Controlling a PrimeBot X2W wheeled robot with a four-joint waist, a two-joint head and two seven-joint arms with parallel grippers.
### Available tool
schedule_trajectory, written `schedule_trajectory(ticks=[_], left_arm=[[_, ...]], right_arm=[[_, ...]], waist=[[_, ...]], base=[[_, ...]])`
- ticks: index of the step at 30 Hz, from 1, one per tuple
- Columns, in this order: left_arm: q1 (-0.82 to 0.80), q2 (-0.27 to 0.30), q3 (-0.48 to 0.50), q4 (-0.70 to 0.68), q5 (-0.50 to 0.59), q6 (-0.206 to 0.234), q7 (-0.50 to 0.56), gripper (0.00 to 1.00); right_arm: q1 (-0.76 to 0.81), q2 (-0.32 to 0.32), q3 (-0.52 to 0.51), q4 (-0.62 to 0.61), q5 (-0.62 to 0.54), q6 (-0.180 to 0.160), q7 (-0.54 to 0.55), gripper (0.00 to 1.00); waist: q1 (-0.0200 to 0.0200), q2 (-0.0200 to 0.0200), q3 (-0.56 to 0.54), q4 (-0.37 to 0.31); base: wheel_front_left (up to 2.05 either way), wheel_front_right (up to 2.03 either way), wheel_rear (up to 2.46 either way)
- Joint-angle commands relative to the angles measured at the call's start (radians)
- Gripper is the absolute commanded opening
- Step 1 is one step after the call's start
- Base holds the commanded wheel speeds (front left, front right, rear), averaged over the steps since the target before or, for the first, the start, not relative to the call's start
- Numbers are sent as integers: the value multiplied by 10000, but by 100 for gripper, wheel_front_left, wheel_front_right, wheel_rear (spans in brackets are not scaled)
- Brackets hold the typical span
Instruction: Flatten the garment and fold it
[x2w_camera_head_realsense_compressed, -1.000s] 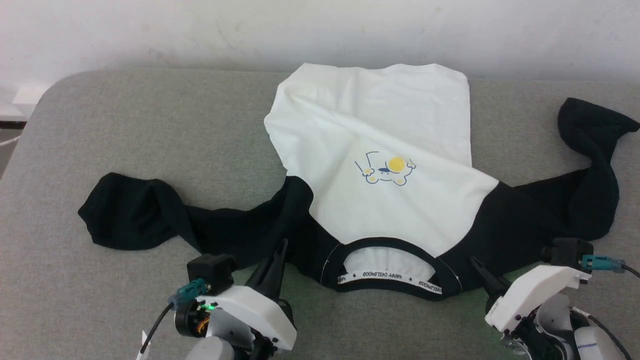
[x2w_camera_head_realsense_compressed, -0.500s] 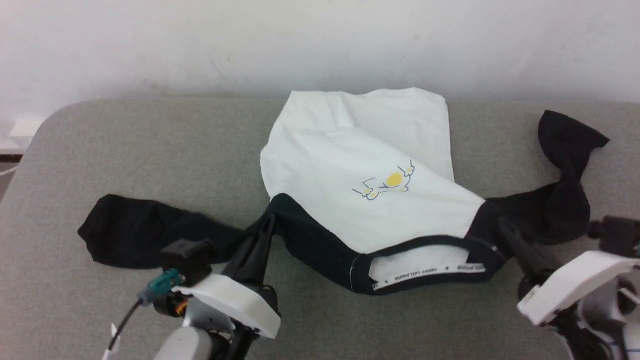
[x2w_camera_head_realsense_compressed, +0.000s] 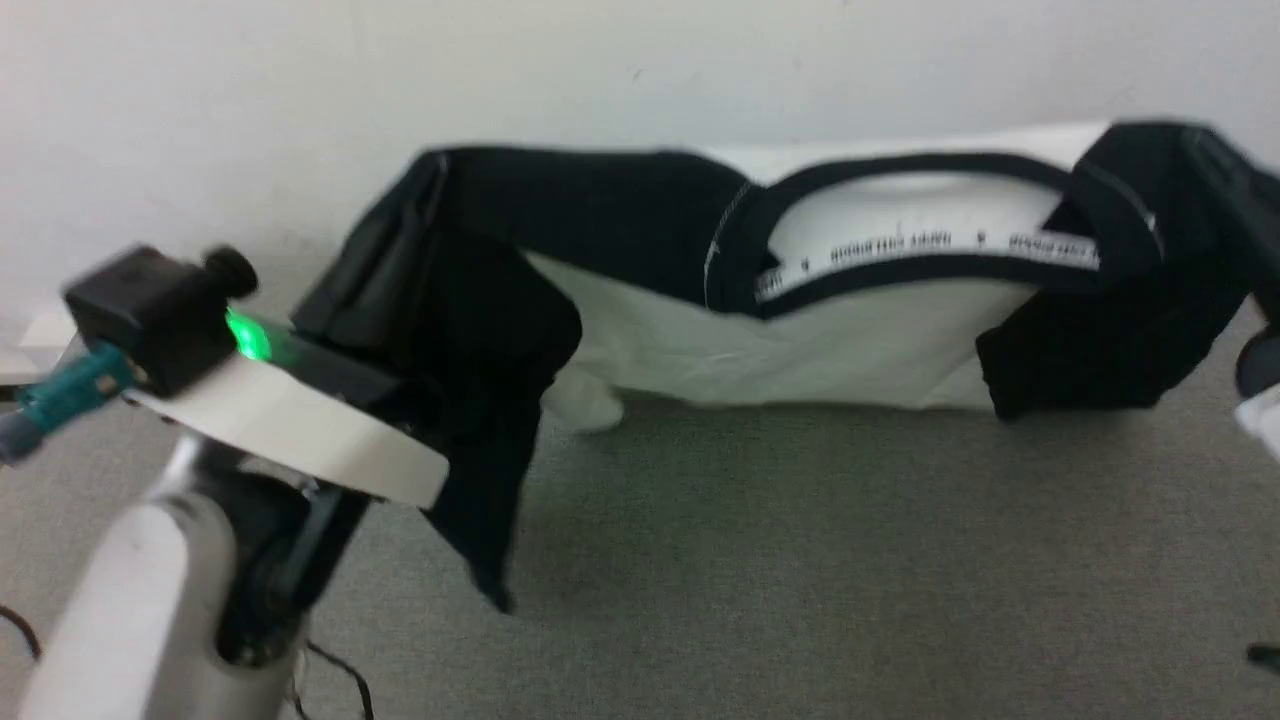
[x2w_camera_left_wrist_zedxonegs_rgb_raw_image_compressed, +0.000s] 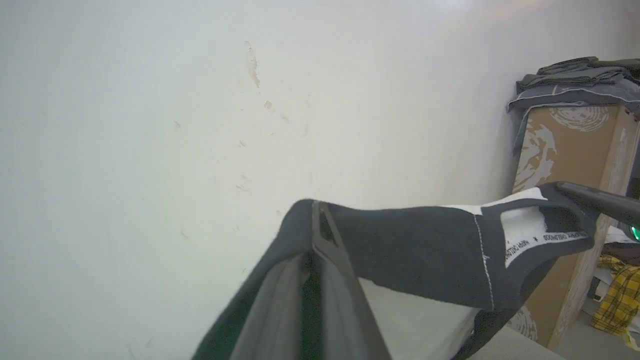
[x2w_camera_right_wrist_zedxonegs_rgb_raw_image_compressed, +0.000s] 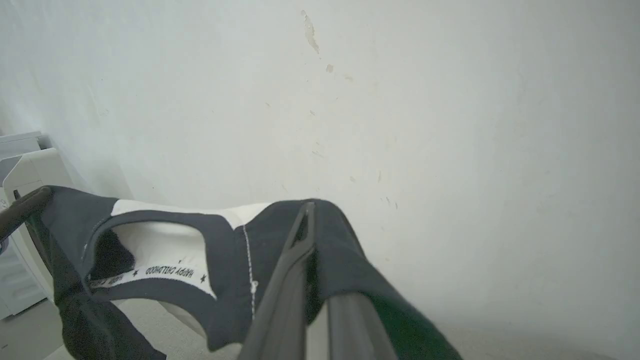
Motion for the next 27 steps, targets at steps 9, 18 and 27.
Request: schedule_trajectory(ticks=[9, 18, 27], left_arm=[[-1998, 710, 465, -370, -215, -76, 1132, 0], [-3127, 1113, 599, -341, -314, -185, 1800, 0], [-4153, 1423, 967, 319, -522, -351, 1967, 0]], right_arm=[[-2972, -555, 141, 56, 396, -9, 1047, 0], [-4899, -1034, 631, 730, 432, -9, 1522, 0], [-6282, -1551, 1492, 1976, -17, -9, 964, 0]], waist=[[1, 0, -403, -331], [1, 0, -282, -444], [1, 0, 1116, -542]], base=[[0, 0, 0], [0, 0, 0], [0, 0, 0]])
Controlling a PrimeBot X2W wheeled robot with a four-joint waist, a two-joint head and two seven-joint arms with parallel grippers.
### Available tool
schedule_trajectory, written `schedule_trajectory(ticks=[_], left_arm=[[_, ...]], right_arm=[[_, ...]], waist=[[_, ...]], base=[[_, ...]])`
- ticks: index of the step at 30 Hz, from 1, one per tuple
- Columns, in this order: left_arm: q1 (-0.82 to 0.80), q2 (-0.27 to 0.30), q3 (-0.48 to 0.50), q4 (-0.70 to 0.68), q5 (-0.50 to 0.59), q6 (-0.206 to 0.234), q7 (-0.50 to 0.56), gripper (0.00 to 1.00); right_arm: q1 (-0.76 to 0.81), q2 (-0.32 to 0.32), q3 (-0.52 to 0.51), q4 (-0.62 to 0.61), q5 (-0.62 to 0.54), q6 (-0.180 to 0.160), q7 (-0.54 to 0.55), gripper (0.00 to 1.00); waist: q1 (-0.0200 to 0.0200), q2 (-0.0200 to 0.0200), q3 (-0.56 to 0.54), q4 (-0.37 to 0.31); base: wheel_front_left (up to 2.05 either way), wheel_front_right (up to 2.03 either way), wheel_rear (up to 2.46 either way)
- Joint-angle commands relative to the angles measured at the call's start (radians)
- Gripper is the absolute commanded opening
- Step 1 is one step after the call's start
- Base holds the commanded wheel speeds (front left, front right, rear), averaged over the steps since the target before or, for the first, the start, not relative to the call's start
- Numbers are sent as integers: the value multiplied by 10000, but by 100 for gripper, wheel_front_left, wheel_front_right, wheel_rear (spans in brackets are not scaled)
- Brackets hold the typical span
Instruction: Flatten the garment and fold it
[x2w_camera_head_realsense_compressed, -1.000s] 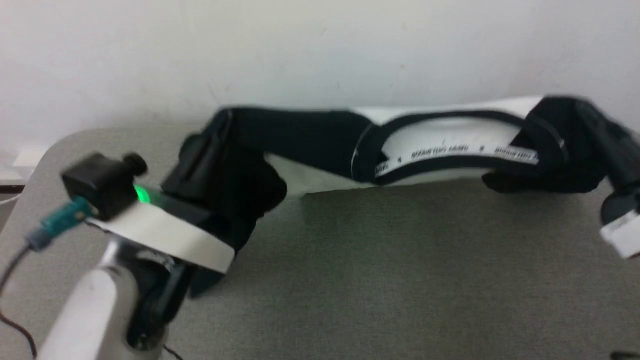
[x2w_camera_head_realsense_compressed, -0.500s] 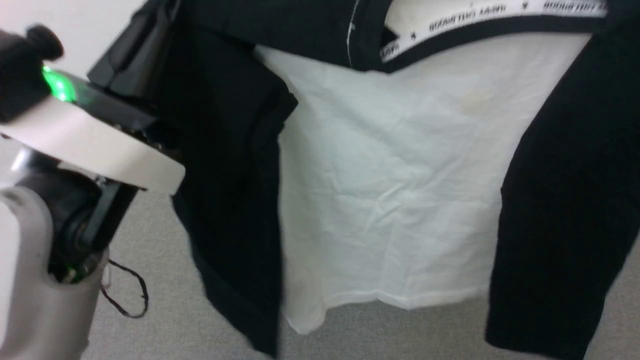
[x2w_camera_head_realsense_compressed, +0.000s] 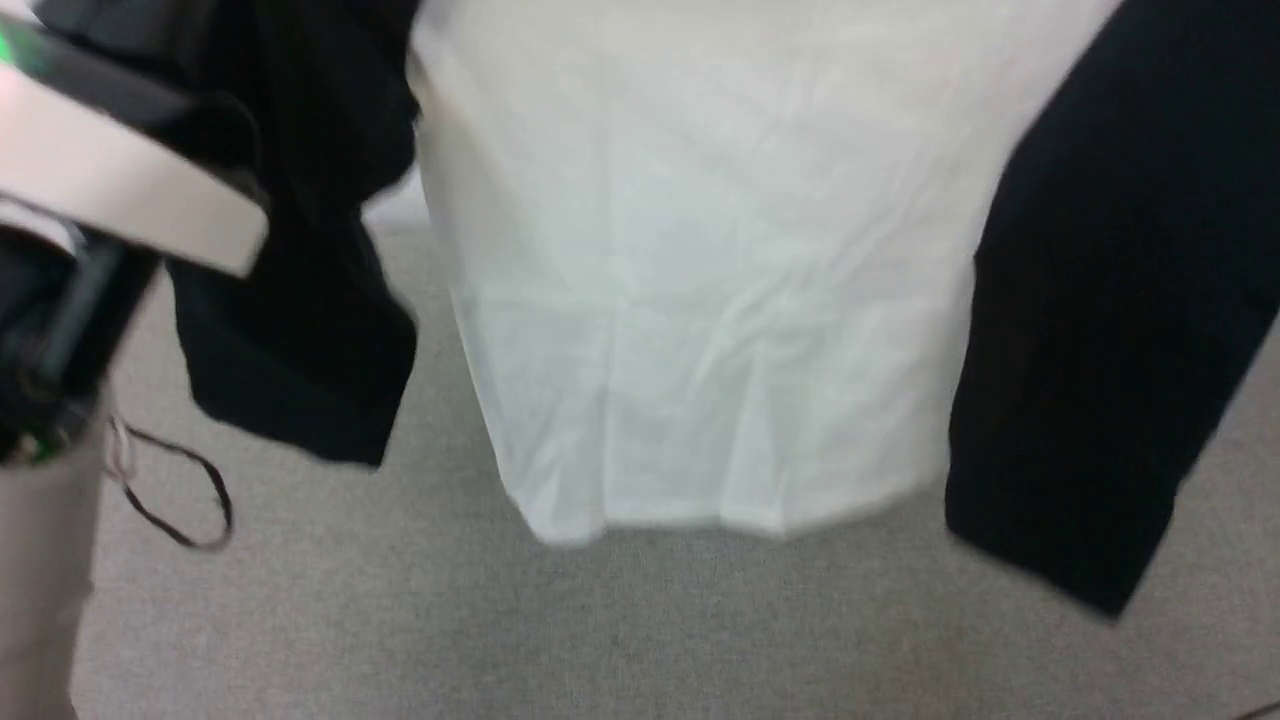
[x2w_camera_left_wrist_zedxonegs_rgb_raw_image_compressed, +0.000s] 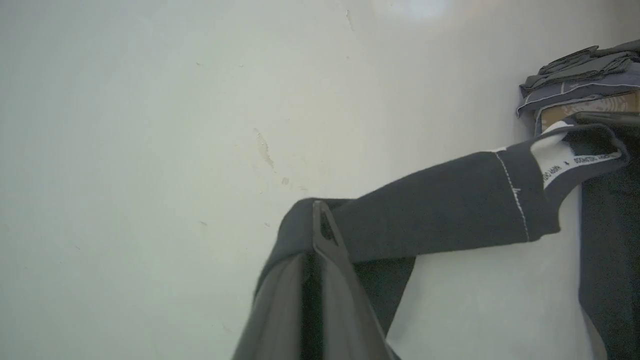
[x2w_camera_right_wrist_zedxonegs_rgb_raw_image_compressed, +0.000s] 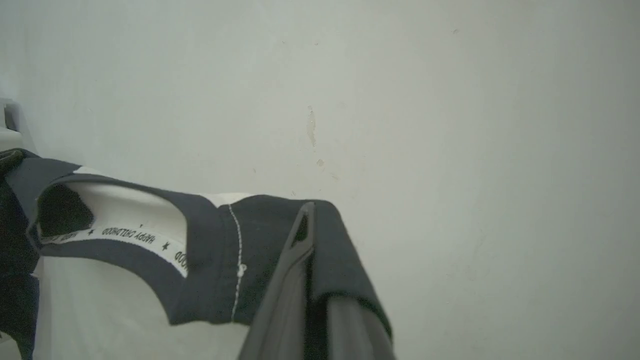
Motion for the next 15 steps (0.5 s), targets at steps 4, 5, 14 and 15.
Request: schedule_trajectory(ticks=[4, 5, 14, 15], left_arm=[[-1332, 109, 175, 934, -81, -260, -142, 0], [-1697, 118, 170, 1238, -66, -348, -182, 0], [-5561, -220, -356, 4593, 642, -961, -1235, 0], [-5952, -288, -429, 5016, 733, -1003, -1420, 0]], right_arm=[[-1304, -168, 473, 962, -426, -9, -623, 0], [-1659, -171, 603, 1252, -543, -9, -829, 0], [-5116, 417, 1715, 4485, -1678, -9, -3222, 0], [-5458, 532, 1765, 4886, -1782, -9, -3512, 0]], waist=[[-1, 0, 1832, -104], [-1, 0, 2148, -129], [-1, 0, 4541, -395], [-1, 0, 4711, -410]], base=[[0, 0, 0], [0, 0, 0], [0, 0, 0], [0, 0, 0]])
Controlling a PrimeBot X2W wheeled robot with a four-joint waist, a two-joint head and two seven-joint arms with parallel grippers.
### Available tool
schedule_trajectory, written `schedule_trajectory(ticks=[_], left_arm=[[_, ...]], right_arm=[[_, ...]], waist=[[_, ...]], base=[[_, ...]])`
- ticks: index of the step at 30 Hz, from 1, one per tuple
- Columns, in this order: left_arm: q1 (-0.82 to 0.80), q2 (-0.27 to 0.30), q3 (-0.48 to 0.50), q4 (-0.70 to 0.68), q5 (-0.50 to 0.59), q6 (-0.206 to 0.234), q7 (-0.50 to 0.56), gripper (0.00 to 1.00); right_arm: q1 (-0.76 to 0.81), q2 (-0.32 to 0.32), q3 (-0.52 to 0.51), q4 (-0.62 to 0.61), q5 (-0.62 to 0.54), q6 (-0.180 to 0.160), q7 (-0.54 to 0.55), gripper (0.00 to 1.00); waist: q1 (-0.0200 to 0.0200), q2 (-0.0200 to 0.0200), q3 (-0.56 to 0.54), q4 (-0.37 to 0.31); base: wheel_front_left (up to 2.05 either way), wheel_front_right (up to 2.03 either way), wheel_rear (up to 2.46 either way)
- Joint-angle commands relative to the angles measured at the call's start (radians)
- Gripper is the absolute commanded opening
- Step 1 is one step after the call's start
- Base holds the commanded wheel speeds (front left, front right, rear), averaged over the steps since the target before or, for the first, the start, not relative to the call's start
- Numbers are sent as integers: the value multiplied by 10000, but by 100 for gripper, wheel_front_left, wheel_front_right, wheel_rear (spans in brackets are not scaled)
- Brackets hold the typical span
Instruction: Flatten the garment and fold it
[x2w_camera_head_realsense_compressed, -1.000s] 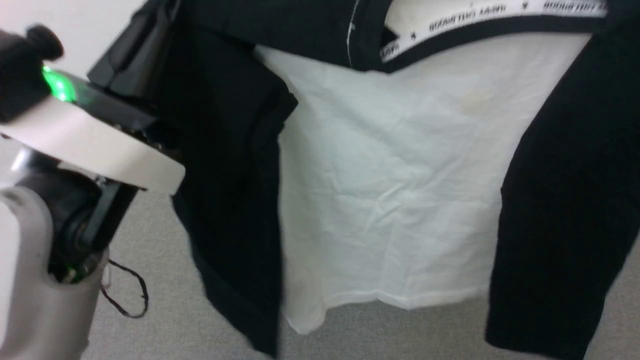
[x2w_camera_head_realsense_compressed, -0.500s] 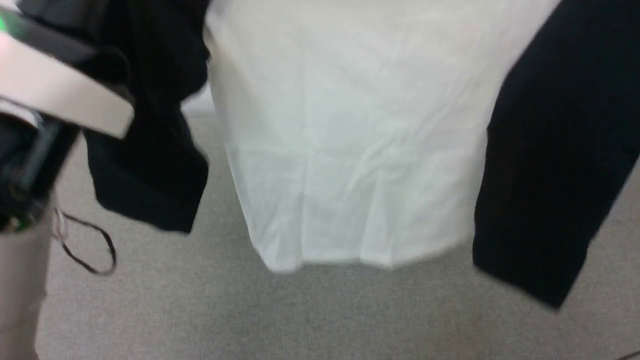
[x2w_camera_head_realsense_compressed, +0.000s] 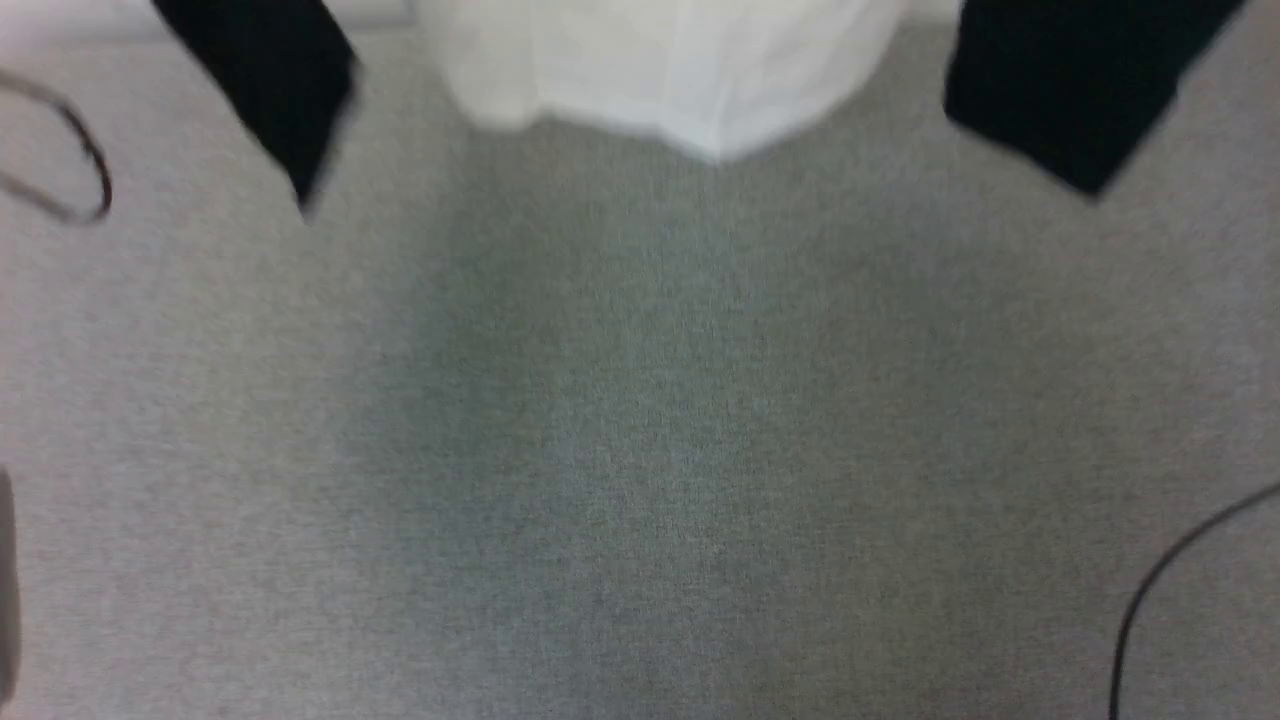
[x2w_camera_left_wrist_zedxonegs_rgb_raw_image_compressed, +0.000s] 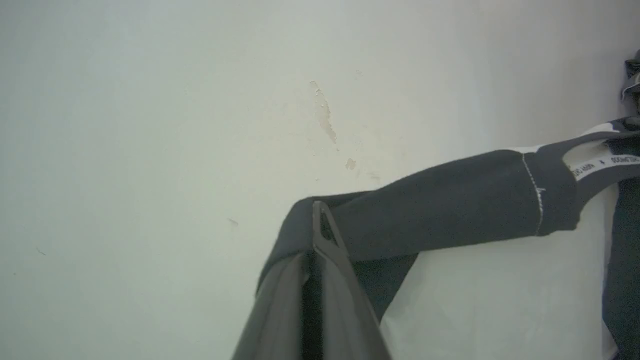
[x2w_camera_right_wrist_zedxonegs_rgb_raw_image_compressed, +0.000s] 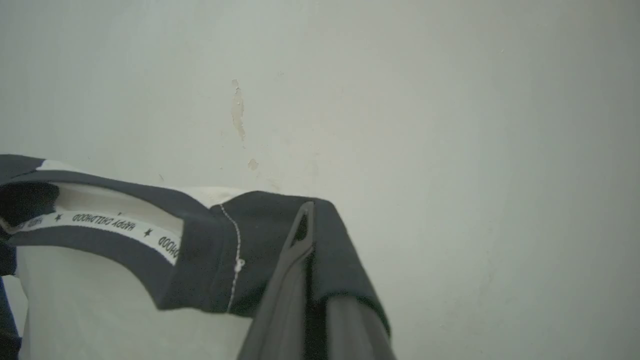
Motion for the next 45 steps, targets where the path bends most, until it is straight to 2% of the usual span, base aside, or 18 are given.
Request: schedule_trajectory(ticks=[1, 10, 17, 22, 27, 31, 37, 42, 45], left_arm=[[-452, -53, -46, 444, 171, -50, -248, 0], [-2693, -585, -537, 3394, 639, -253, -2073, 0], [-2492, -1077, -1202, 4685, 355, -344, -2945, 0], [-939, -1516, -1891, 5103, -47, -359, -3624, 0], [1538, -1884, -2630, 5409, -496, -362, -4166, 0], [3469, -1943, -3244, 5515, -734, -362, -4371, 0], [5978, -1676, -4135, 5189, -1087, -363, -4276, 0], [7639, -1050, -4537, 4726, -1233, -334, -4017, 0], [8433, -745, -4608, 4276, -1300, -115, -3862, 0]], right_arm=[[-409, 82, 34, 405, -143, -25, -328, 0], [-2056, 751, 1053, 2774, -354, -25, -2218, 0], [-1692, 982, 2138, 3530, 373, -25, -2909, 0], [-265, 1116, 3029, 3625, 1138, -25, -3295, 0], [1964, 1004, 3844, 3571, 2099, -25, -3498, 0], [3807, 812, 4452, 3444, 2812, -25, -3424, 0], [6207, 368, 5254, 2763, 3744, -25, -3075, 0], [7666, -60, 5926, 1812, 4193, -25, -2750, 0], [8261, -394, 6371, 1286, 4120, -25, -2565, 0]], waist=[[-6, 0, 1662, -249], [-6, 0, 2496, -212], [-6, 0, 2643, 47], [-6, 0, 2173, 234], [-6, 0, 1160, 428], [-6, 0, 204, 469], [-6, 0, -1099, 571], [-6, 0, -2004, 556], [-6, 0, -2416, 566]], base=[[0, 0, 0], [0, 0, 0], [0, 0, 0], [0, 0, 0], [0, 0, 0], [0, 0, 0], [0, 0, 0], [0, 0, 0], [0, 0, 0]])
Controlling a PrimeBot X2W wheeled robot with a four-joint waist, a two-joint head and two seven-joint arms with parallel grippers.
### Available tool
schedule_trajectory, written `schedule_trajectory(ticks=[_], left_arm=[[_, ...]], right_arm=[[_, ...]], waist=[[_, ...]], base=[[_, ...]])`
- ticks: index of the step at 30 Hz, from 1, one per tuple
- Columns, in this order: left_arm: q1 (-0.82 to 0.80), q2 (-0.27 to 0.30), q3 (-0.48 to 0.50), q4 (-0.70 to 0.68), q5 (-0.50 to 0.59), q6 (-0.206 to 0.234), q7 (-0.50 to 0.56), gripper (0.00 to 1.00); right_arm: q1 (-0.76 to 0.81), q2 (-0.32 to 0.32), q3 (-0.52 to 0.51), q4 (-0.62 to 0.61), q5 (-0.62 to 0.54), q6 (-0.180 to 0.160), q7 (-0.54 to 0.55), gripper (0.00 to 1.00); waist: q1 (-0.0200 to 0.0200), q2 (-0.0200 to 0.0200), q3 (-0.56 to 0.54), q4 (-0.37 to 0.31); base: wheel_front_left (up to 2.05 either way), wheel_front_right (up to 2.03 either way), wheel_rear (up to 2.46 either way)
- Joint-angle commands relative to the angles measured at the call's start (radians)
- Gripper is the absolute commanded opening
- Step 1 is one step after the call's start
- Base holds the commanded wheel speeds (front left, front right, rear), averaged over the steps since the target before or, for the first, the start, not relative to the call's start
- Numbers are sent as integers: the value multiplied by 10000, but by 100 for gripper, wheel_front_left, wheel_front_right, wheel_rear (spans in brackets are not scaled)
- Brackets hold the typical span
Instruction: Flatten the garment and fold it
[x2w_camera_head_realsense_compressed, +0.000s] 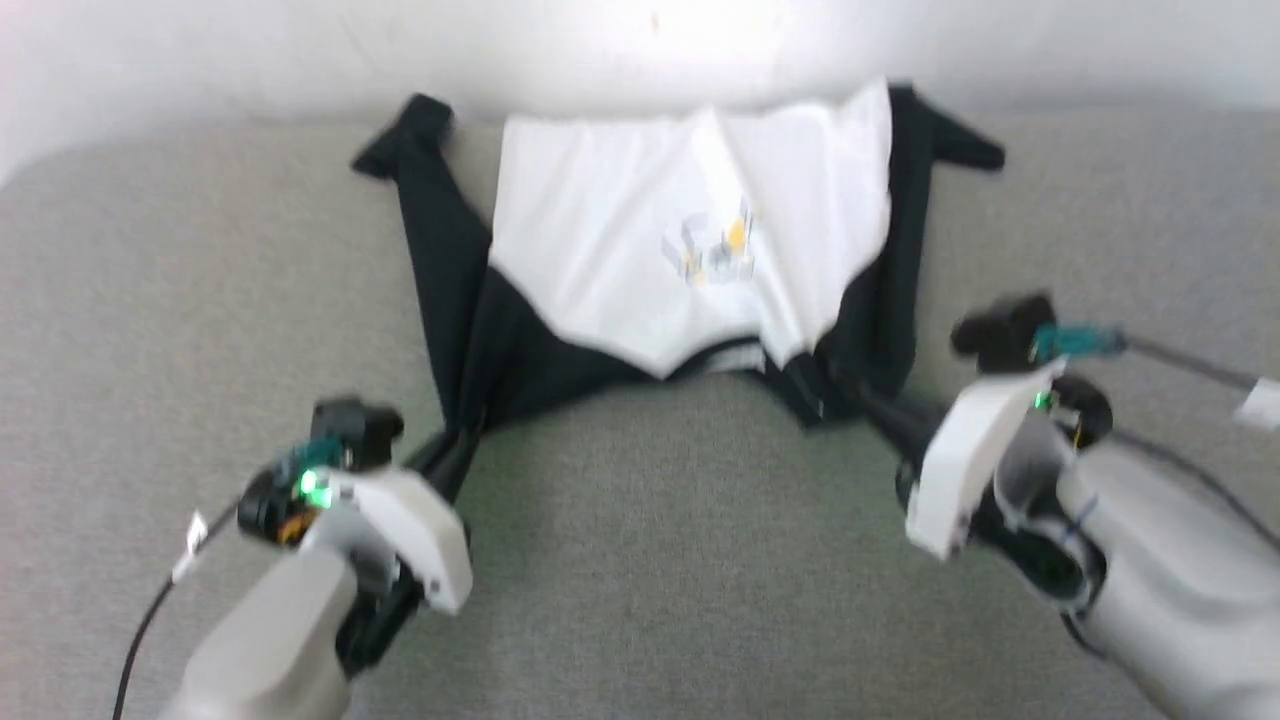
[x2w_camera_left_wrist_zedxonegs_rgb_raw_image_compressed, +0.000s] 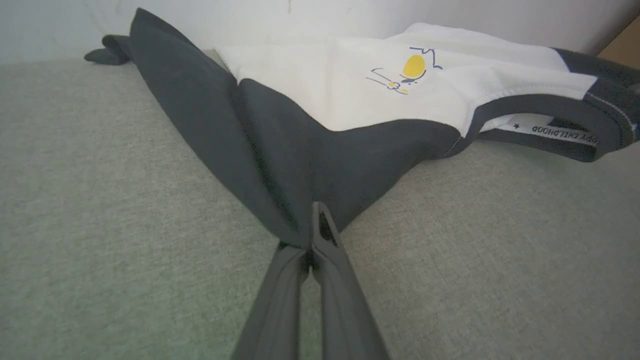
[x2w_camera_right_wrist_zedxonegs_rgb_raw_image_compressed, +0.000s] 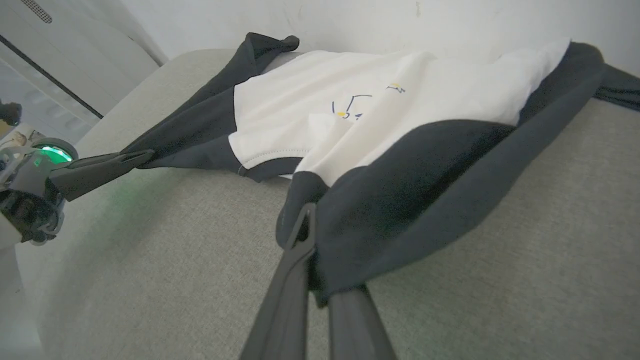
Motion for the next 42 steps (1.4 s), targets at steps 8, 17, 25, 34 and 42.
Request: schedule_trajectory(ticks=[8, 17, 25, 34, 42], left_arm=[[1748, 761, -112, -1665, -361, 704, 737, 0], [3352, 1484, -145, -3244, -689, 1472, 1346, 0], [4746, 2170, -336, -4647, -1092, 1954, 2159, 0], [5627, 2575, -776, -5548, -1623, 2009, 3272, 0], [5675, 2388, -870, -5505, -1729, 2016, 3293, 2]], right_arm=[[1655, -706, 533, -835, 549, -7, 1382, 0], [3419, -1476, 73, -1653, 1741, -7, 3311, 0], [5197, -2281, -824, -2558, 2693, -7, 5060, 0], [6867, -2497, -1921, -2983, 2708, -7, 6290, 0], [7823, -1705, -3313, -3111, 1353, -7, 6752, 0]], waist=[[5, 0, -1766, 244], [5, 0, -2555, 317], [5, 0, -3001, 390], [5, 0, -3069, 491], [5, 0, -2943, 456]], base=[[0, 0, 0], [0, 0, 0], [0, 0, 0], [0, 0, 0], [0, 0, 0]])
